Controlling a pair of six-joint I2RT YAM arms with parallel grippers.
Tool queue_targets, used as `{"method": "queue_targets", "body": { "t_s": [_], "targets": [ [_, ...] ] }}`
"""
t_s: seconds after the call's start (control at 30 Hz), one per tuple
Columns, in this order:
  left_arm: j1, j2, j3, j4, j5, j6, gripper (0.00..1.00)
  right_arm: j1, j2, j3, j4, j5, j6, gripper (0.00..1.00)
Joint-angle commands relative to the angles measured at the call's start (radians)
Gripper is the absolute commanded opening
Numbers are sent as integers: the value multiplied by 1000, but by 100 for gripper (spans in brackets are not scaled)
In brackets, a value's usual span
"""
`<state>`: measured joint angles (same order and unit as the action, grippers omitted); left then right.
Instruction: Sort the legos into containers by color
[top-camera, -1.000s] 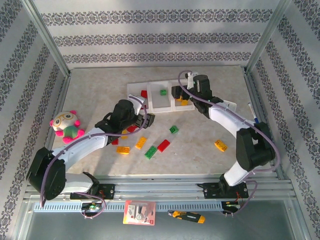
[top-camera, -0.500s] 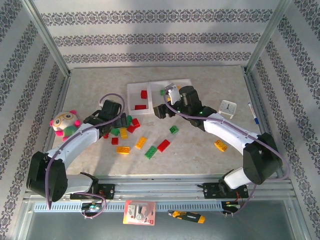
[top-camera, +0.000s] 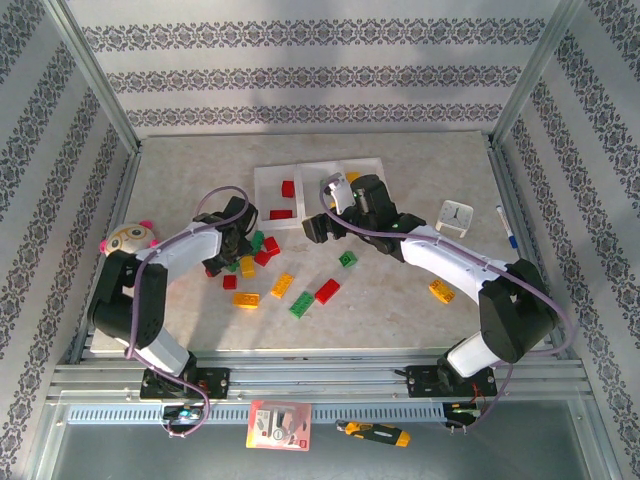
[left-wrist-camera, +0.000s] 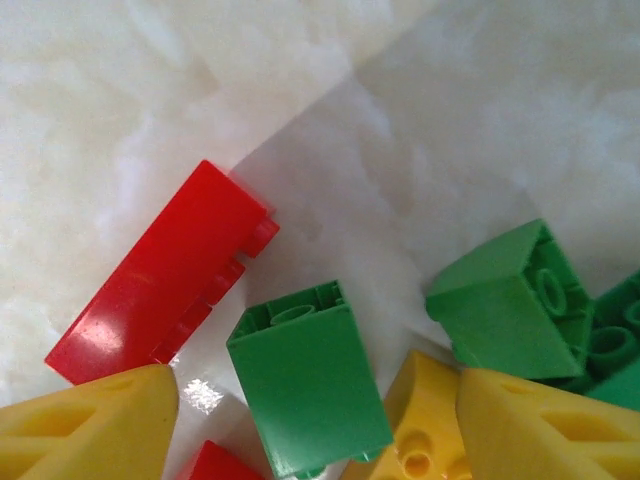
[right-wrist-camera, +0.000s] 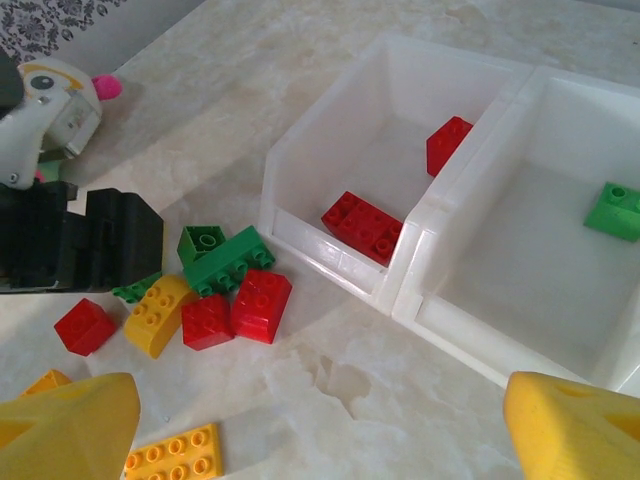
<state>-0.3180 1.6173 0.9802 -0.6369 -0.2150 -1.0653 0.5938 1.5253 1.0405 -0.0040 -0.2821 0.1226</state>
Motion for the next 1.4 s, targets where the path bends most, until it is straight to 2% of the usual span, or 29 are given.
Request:
{"method": "queue_targets", "body": {
  "t_s": [0.0,0.17,0.33,0.6,0.73,0.9,1.17,1.37],
  "targets": [
    [29,32,6,-8,31,-62,68,9,-8,24,-12,-12,-21,94],
    [48,55,-18,34,71,-73,48,8,-13,19,-14,-10,-15,94],
    [48,42,-1,21,85,-38,34,5,-22,23,-17,-10,-4,95],
    [42,-11,124,-32,126,90,29,-21,-112,-34,-1,-49,61,95],
    [11,23,286,-52,125,186,27,-51,-177,-89,-2,-47,89,96],
    [-51,141,527,-72,89,320,27,-102,-262,-165,-4,-25,124,96],
    [-156,479,1042,-257,73,521,28,-170,-382,-251,-40,38,145,96],
    [-205,720,1378,-413,68,589,29,-248,-434,-308,-62,79,202,96]
  ]
}}
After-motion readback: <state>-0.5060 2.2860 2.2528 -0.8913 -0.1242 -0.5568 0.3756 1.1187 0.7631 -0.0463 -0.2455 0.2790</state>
